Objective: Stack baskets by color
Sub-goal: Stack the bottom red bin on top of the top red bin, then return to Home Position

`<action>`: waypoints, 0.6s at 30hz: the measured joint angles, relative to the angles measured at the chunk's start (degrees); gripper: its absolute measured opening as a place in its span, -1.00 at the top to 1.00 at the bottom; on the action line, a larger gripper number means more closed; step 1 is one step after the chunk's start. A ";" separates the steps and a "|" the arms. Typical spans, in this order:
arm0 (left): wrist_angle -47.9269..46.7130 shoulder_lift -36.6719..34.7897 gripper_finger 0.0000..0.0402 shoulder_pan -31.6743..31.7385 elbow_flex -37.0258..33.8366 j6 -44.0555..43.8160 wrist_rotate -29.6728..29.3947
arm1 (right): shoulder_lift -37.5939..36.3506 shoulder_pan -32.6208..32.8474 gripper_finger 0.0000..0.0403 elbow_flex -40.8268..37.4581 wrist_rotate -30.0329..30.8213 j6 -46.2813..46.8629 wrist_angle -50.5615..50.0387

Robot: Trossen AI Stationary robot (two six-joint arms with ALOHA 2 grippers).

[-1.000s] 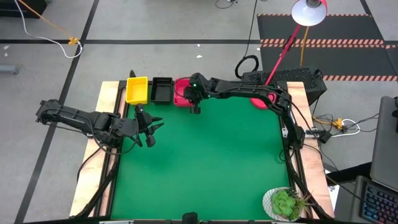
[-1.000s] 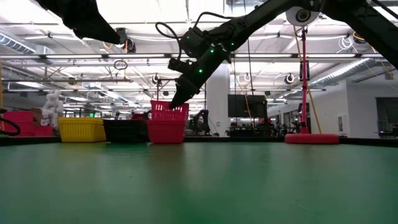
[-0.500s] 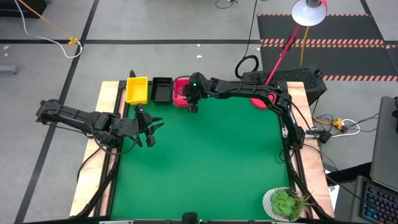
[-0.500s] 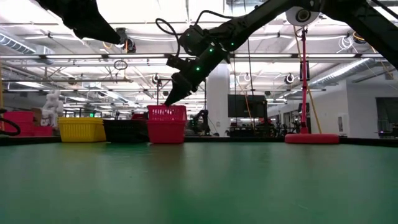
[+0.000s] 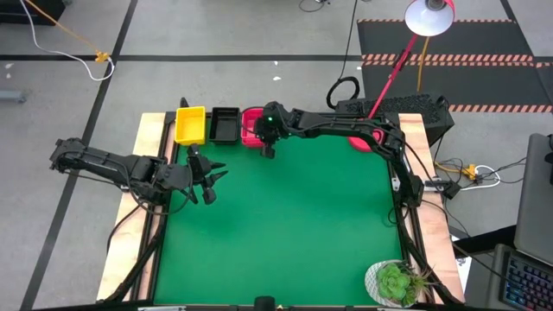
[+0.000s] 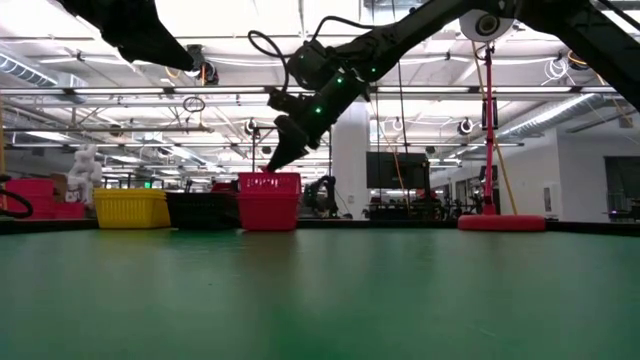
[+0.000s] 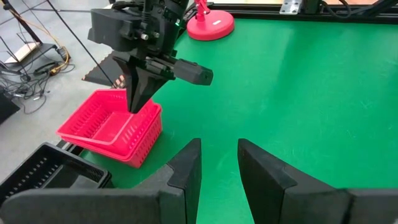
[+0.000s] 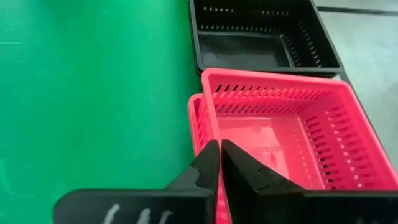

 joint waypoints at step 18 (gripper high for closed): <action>0.02 0.01 0.47 0.02 0.02 -0.11 0.00 | 0.00 0.12 0.98 0.00 0.11 3.38 -1.70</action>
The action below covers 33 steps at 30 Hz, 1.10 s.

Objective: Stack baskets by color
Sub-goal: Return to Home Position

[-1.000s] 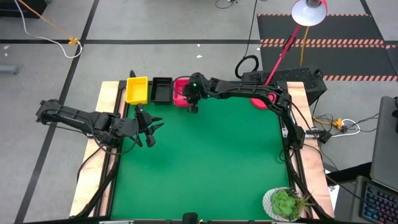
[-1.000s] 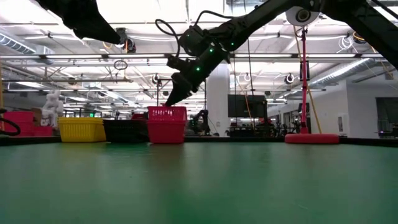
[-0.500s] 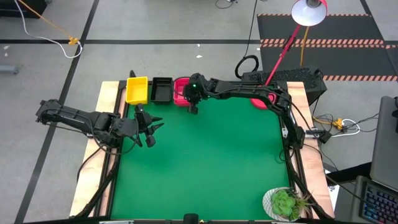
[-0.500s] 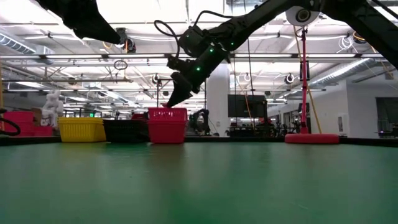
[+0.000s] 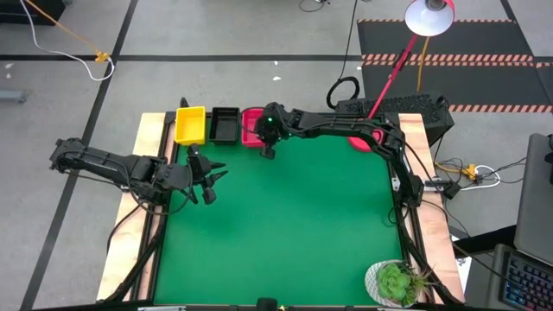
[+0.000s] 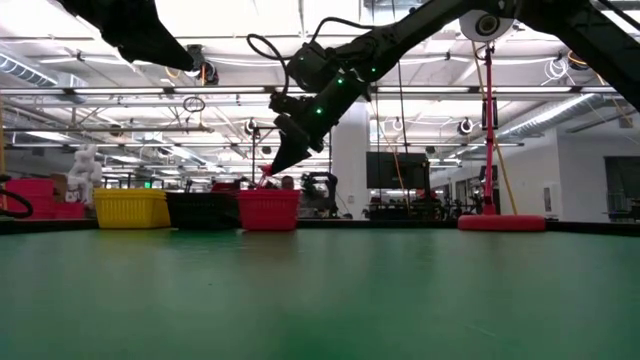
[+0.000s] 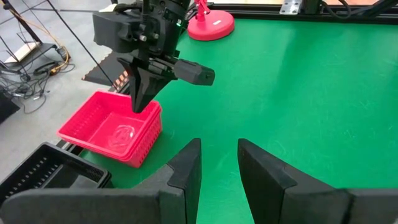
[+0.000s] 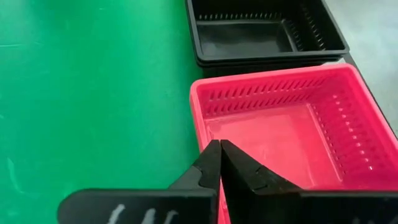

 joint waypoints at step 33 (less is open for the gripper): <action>6.49 0.01 0.47 -0.06 0.02 2.38 0.74 | -32.82 22.03 0.98 -12.38 4.71 5.99 -18.09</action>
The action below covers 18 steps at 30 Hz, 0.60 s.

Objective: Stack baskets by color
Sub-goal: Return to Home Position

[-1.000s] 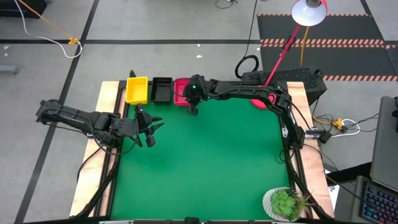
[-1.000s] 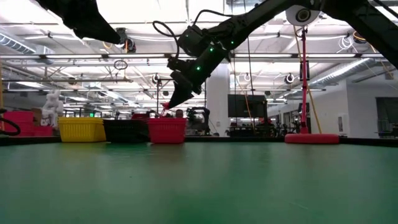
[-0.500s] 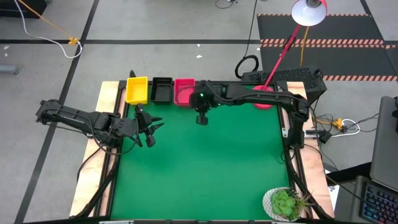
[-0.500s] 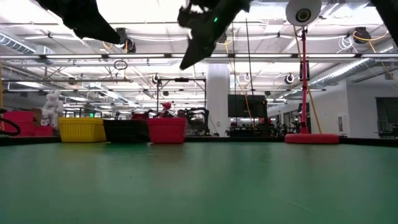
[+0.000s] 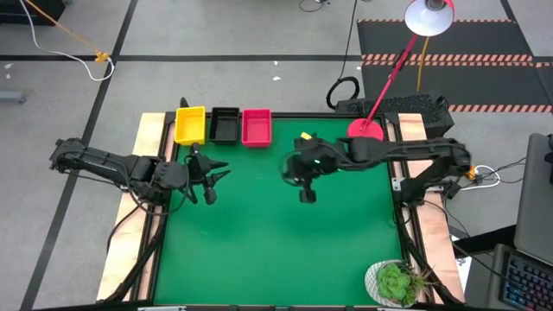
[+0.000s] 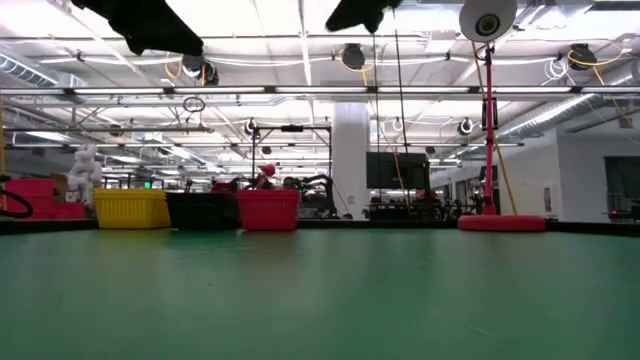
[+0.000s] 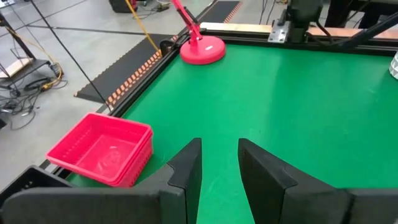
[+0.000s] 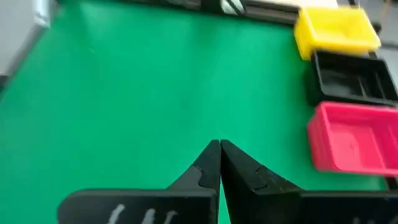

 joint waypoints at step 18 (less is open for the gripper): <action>6.99 1.18 0.47 1.62 -0.07 3.68 1.22 | -34.36 7.46 0.98 -46.73 5.89 0.86 31.34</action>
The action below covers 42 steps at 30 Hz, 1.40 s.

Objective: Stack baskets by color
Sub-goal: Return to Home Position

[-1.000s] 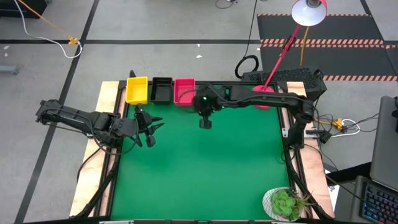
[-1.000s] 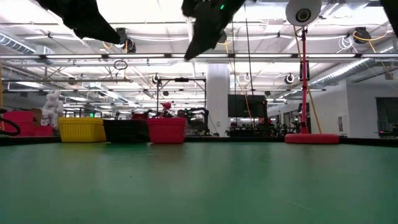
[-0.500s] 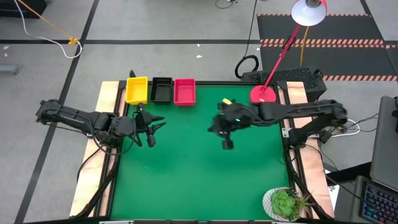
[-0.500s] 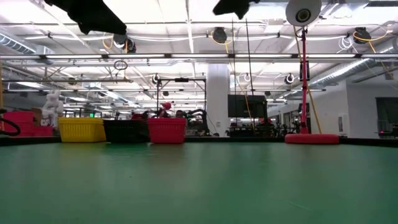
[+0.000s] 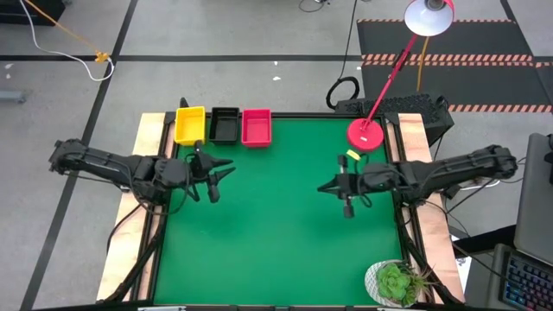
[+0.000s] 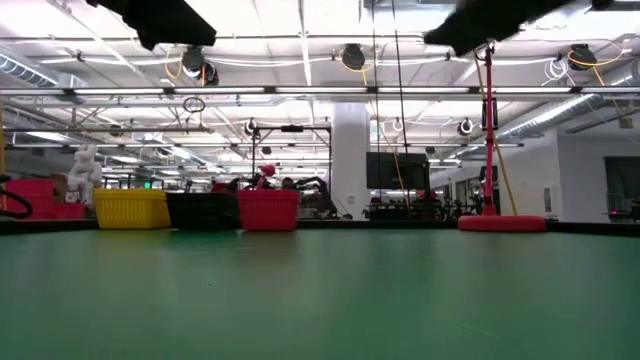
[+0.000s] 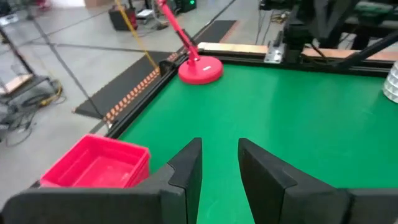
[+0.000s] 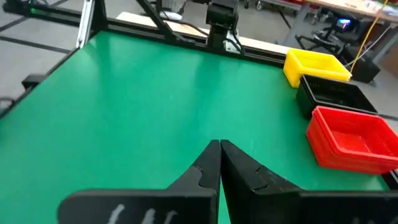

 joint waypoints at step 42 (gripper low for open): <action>27.07 -16.29 0.96 10.29 -24.89 15.25 24.68 | -30.93 -7.90 0.98 -38.83 -0.23 -7.74 26.21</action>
